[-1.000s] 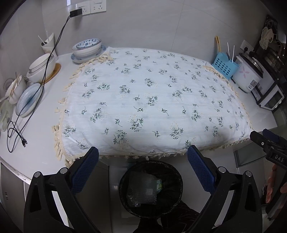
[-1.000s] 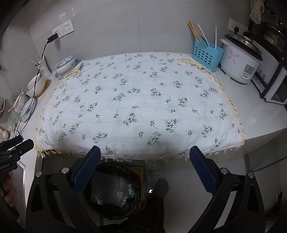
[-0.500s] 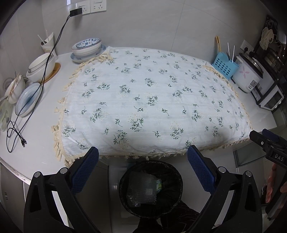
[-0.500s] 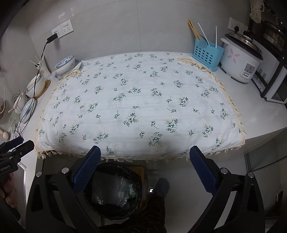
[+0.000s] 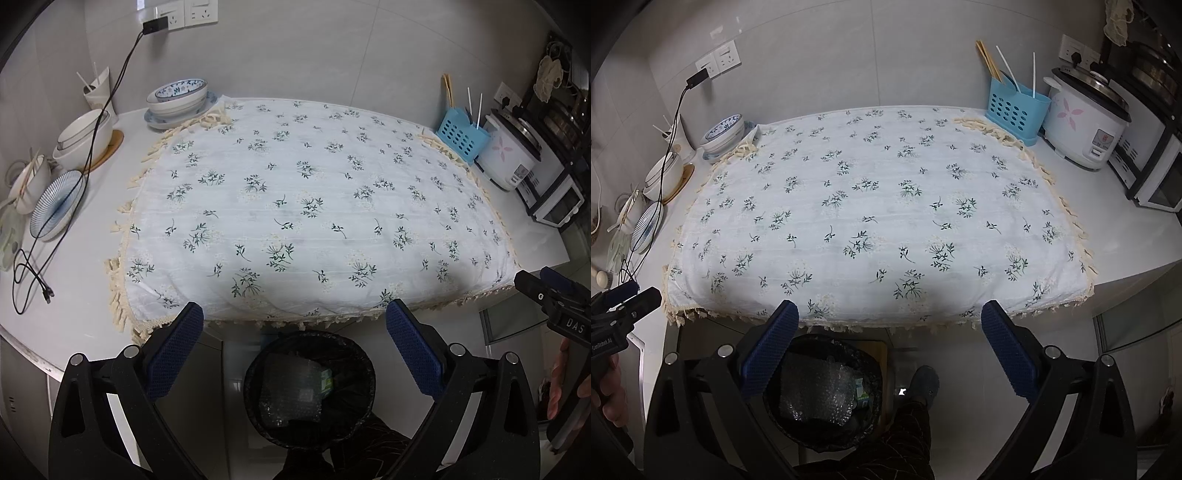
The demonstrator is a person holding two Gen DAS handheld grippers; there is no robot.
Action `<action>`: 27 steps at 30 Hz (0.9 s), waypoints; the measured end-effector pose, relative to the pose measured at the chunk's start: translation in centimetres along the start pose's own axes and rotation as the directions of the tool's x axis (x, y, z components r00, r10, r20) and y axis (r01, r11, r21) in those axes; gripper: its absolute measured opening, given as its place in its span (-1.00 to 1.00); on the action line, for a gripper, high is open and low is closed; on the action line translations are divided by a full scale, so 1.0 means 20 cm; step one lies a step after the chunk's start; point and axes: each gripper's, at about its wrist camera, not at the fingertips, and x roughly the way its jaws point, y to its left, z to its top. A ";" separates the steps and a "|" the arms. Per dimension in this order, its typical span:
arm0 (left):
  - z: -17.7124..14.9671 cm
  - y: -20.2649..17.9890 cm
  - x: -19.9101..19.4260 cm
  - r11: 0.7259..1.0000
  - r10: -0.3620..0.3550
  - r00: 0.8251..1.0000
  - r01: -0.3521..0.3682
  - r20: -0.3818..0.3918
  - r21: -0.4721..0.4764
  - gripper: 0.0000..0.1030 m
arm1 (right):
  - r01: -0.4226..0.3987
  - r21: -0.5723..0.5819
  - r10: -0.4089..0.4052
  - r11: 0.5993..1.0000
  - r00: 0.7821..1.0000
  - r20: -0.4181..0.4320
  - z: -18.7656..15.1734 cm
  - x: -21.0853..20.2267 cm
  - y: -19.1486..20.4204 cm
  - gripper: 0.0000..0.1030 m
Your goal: Collect trash
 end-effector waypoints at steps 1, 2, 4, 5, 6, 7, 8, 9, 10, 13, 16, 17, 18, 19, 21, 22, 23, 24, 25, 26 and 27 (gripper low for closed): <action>0.00 0.00 0.00 1.000 -0.002 1.000 0.002 -0.001 -0.001 0.88 | 0.000 -0.001 0.000 1.000 1.000 0.000 0.00 0.00 0.00 0.85; 0.00 0.00 0.00 1.000 -0.002 1.000 0.002 -0.001 -0.002 0.88 | -0.002 -0.001 0.002 1.000 1.000 0.000 0.00 0.00 0.00 0.85; 0.00 0.00 0.00 1.000 -0.003 1.000 0.003 -0.002 -0.002 0.88 | -0.001 0.000 0.001 1.000 1.000 0.000 0.00 0.00 0.00 0.85; 0.00 0.00 0.00 1.000 -0.006 1.000 0.006 -0.002 -0.004 0.88 | -0.001 0.000 0.001 1.000 1.000 0.000 0.00 0.00 0.00 0.85; 0.00 -0.01 0.00 1.000 -0.007 1.000 0.007 -0.002 -0.006 0.88 | -0.001 -0.001 0.001 1.000 1.000 -0.001 0.00 0.00 0.00 0.85; 0.00 -0.01 0.00 1.000 -0.008 1.000 0.008 -0.003 -0.007 0.88 | -0.001 -0.001 0.001 1.000 1.000 0.000 0.00 0.00 0.00 0.85; 0.00 -0.01 0.00 1.000 -0.009 1.000 0.009 -0.003 -0.009 0.88 | -0.001 0.000 0.001 1.000 1.000 0.000 0.00 0.00 0.00 0.85; 0.00 -0.01 0.00 1.000 -0.011 1.000 0.011 -0.003 -0.012 0.88 | -0.002 -0.001 0.002 1.000 1.000 -0.001 0.00 0.00 0.00 0.85; 0.00 -0.01 0.00 1.000 -0.011 1.000 0.011 -0.005 -0.015 0.88 | -0.002 0.000 0.002 1.000 1.000 -0.001 0.00 0.00 0.00 0.85; 0.00 0.00 0.00 1.000 0.009 1.000 -0.010 -0.005 -0.023 0.88 | -0.001 0.005 0.001 1.000 1.000 -0.002 -0.01 0.00 0.00 0.85; 0.00 -0.01 0.01 1.000 0.000 1.000 0.000 -0.014 -0.019 0.88 | 0.000 0.005 0.000 1.000 1.000 -0.002 -0.01 0.00 0.00 0.85; 0.00 -0.01 0.01 1.000 0.004 1.000 -0.004 -0.014 -0.017 0.88 | 0.000 0.005 0.000 1.000 1.000 -0.003 -0.02 0.00 0.00 0.85; 0.00 -0.01 0.01 1.000 0.007 1.000 -0.008 -0.013 -0.015 0.88 | -0.001 0.005 0.001 1.000 1.000 -0.004 -0.02 0.00 0.00 0.85; 0.00 -0.01 0.01 1.000 0.007 1.000 -0.007 -0.013 -0.015 0.88 | 0.002 0.010 -0.002 1.000 1.000 -0.004 -0.03 0.00 0.00 0.85; 0.00 -0.01 0.01 1.000 0.009 1.000 -0.010 -0.009 -0.014 0.88 | 0.002 0.011 -0.002 1.000 1.000 -0.005 -0.03 0.00 0.00 0.85; 0.00 -0.02 0.01 1.000 0.013 1.000 -0.014 -0.010 -0.012 0.88 | 0.003 0.011 -0.003 1.000 1.000 -0.005 -0.04 0.00 0.00 0.85; 0.00 -0.02 0.01 1.000 0.020 1.000 -0.020 -0.011 -0.015 0.88 | 0.003 0.013 -0.003 1.000 1.000 -0.004 -0.04 0.00 0.00 0.85; -0.01 -0.02 0.01 1.000 0.021 1.000 -0.021 -0.007 -0.017 0.88 | 0.002 0.013 -0.002 1.000 1.000 -0.005 -0.04 0.00 0.00 0.85; -0.01 -0.01 0.01 1.000 0.020 1.000 -0.020 -0.007 -0.016 0.88 | 0.001 0.014 -0.001 1.000 1.000 -0.005 -0.04 0.00 0.00 0.85; -0.01 -0.02 0.01 1.000 0.018 1.000 -0.018 -0.006 -0.016 0.88 | 0.001 0.013 -0.001 1.000 1.000 -0.005 -0.05 0.00 0.00 0.85; -0.01 -0.02 0.01 1.000 0.013 1.000 -0.013 -0.005 -0.016 0.88 | 0.002 0.012 -0.002 1.000 1.000 -0.005 -0.04 0.00 0.00 0.85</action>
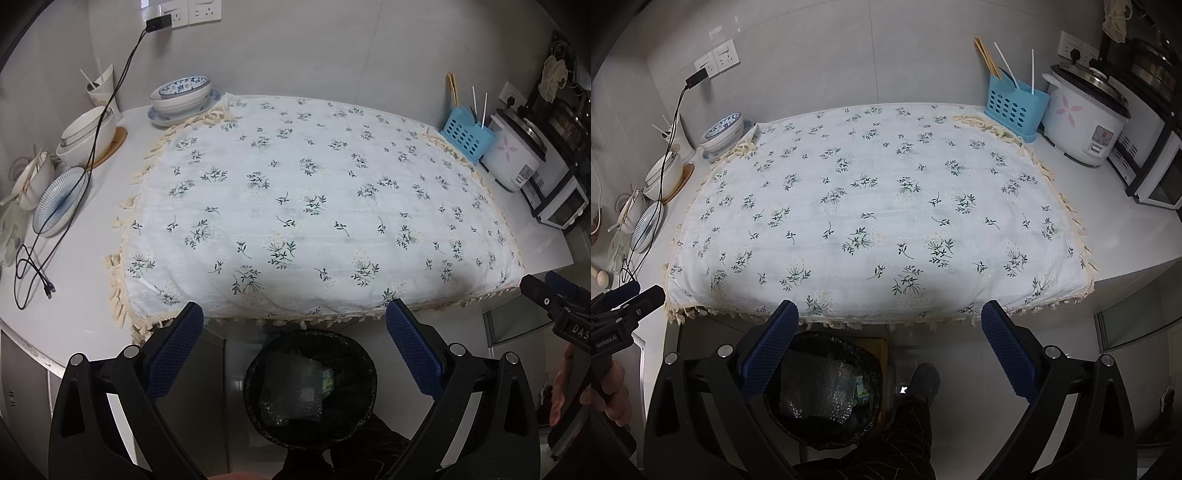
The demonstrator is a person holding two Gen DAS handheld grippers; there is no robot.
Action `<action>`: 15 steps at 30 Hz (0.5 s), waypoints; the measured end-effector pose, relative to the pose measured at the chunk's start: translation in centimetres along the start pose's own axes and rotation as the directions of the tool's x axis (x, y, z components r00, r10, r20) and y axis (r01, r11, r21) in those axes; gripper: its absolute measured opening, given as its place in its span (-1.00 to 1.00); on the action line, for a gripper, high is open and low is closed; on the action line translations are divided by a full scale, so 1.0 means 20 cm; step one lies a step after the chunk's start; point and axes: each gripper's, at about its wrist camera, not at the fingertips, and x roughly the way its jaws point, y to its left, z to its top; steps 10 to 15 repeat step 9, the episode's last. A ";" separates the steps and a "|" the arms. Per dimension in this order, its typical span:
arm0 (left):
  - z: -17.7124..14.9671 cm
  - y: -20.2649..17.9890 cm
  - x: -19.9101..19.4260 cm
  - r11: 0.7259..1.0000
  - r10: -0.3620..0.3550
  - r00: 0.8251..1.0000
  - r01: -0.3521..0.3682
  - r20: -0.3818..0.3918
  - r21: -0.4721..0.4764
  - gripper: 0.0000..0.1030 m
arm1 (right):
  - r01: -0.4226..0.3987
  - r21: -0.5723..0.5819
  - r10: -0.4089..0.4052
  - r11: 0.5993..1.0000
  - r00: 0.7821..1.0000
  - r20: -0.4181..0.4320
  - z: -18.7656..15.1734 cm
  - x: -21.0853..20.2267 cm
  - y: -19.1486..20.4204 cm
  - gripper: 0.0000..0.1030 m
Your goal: Collect trash
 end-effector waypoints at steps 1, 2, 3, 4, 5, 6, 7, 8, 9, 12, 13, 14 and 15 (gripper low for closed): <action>0.00 0.00 0.00 1.000 -0.003 1.000 0.003 -0.001 0.002 0.88 | 0.000 0.001 0.000 1.000 1.000 -0.001 0.01 0.00 0.00 0.85; 0.01 0.00 0.00 1.000 -0.006 1.000 0.006 -0.001 0.004 0.88 | -0.001 0.001 0.001 1.000 1.000 -0.001 0.01 0.00 0.00 0.85; 0.01 0.00 0.00 1.000 -0.008 1.000 0.008 0.002 0.005 0.88 | -0.002 0.002 0.002 1.000 1.000 0.001 0.00 0.00 0.00 0.85; 0.01 0.00 0.00 1.000 -0.004 1.000 0.004 0.004 0.004 0.88 | -0.001 0.004 0.001 1.000 1.000 0.001 0.00 0.00 -0.01 0.85; 0.00 0.00 0.00 1.000 0.000 1.000 0.000 0.006 0.002 0.88 | -0.002 0.005 0.002 1.000 1.000 -0.001 -0.01 0.00 0.00 0.85; 0.00 0.00 0.00 1.000 0.002 1.000 -0.002 0.008 0.001 0.88 | -0.002 0.004 0.002 1.000 1.000 -0.001 0.00 0.00 0.00 0.85; 0.00 0.01 0.00 1.000 0.000 1.000 0.000 0.009 -0.002 0.88 | 0.000 0.004 0.000 1.000 1.000 -0.003 0.00 0.00 0.00 0.85; 0.00 0.01 0.00 1.000 0.000 1.000 0.000 0.007 -0.005 0.88 | 0.002 0.005 -0.002 1.000 1.000 -0.005 0.00 0.00 0.00 0.85; 0.00 0.01 0.00 1.000 -0.001 1.000 0.001 0.005 -0.007 0.88 | 0.003 0.007 -0.003 1.000 1.000 -0.007 0.00 0.00 0.00 0.85; 0.00 0.01 0.00 1.000 -0.001 1.000 0.001 0.005 -0.007 0.88 | 0.003 0.007 -0.003 1.000 1.000 -0.007 0.00 0.00 0.00 0.85; 0.00 0.01 0.00 1.000 -0.001 1.000 0.001 0.005 -0.007 0.88 | 0.003 0.007 -0.003 1.000 1.000 -0.007 0.00 0.00 0.00 0.85; 0.00 0.01 0.00 1.000 -0.001 1.000 0.001 0.005 -0.007 0.88 | 0.003 0.007 -0.003 1.000 1.000 -0.007 0.00 0.00 0.00 0.85; 0.00 0.01 0.00 1.000 -0.001 1.000 0.001 0.005 -0.007 0.88 | 0.003 0.007 -0.003 1.000 1.000 -0.007 0.00 0.00 0.00 0.85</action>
